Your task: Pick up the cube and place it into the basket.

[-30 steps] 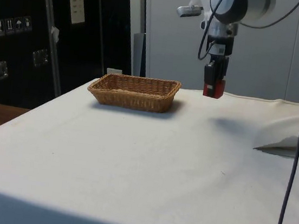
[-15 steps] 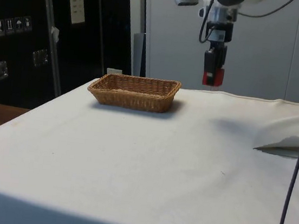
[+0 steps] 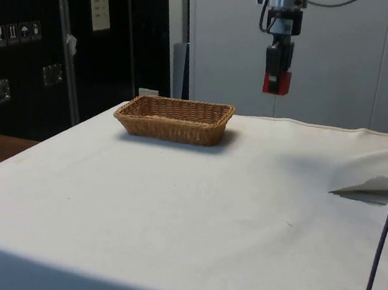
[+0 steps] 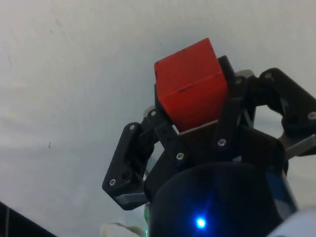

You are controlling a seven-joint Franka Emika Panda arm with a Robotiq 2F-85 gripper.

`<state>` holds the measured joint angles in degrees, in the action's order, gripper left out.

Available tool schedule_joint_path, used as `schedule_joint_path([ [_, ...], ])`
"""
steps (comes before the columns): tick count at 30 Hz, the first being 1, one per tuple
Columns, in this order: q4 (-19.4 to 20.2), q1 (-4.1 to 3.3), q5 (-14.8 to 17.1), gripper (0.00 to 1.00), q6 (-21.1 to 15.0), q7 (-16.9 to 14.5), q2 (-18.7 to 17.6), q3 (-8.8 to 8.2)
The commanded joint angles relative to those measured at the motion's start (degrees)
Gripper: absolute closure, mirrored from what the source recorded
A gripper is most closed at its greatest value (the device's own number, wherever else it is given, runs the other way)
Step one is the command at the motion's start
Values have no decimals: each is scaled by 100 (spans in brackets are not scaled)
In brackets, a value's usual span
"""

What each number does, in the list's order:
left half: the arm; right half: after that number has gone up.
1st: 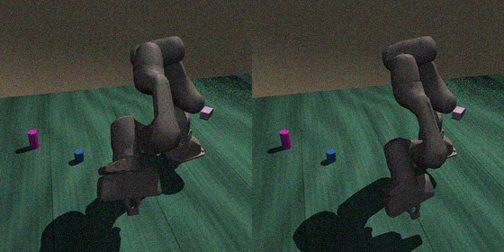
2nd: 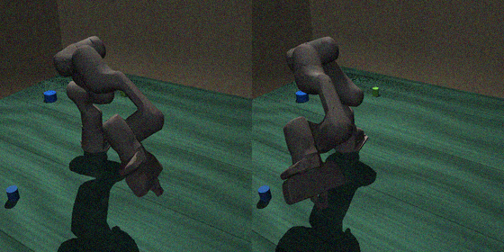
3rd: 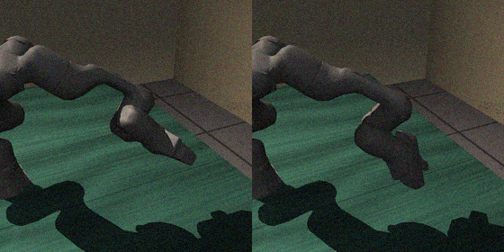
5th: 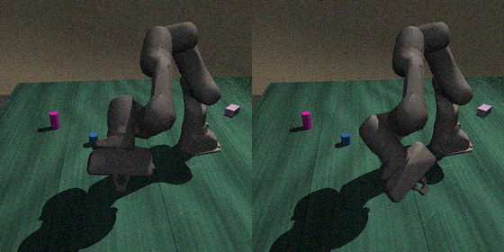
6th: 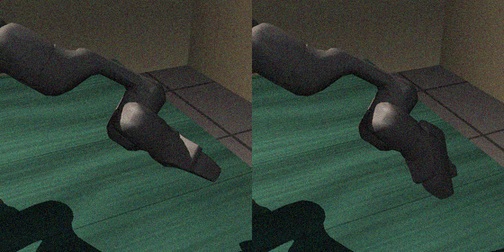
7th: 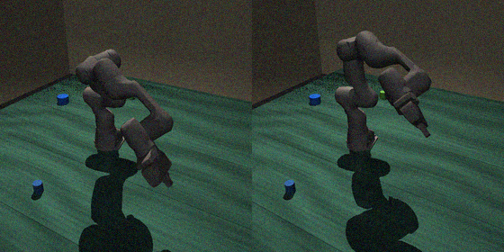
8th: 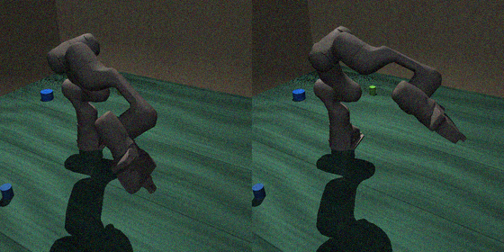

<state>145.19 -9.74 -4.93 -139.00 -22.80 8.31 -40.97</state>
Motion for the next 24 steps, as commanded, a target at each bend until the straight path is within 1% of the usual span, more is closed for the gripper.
schedule_joint_path([
  [1, -57, 29, -120, 99, 138, 57, 52, 17],
  [3, -143, 34, -160, 99, 327, 52, 143, 23],
  [9, -321, 34, -223, 99, 693, 57, 304, 29],
  [10, -292, 6, -132, 99, 630, 0, 281, 0],
  [11, -350, 34, -229, 99, 751, 57, 327, 29],
  [15, -487, 11, -252, 99, 1020, 63, 407, 52],
  [18, -561, -6, -218, 99, 1112, 46, 372, 63],
  [19, -539, -6, -183, 99, 1083, 0, 401, 46],
  [20, -584, -6, -206, 99, 1129, 34, 355, 69],
  [24, -579, -6, -195, 99, 1117, 23, 350, 69],
])
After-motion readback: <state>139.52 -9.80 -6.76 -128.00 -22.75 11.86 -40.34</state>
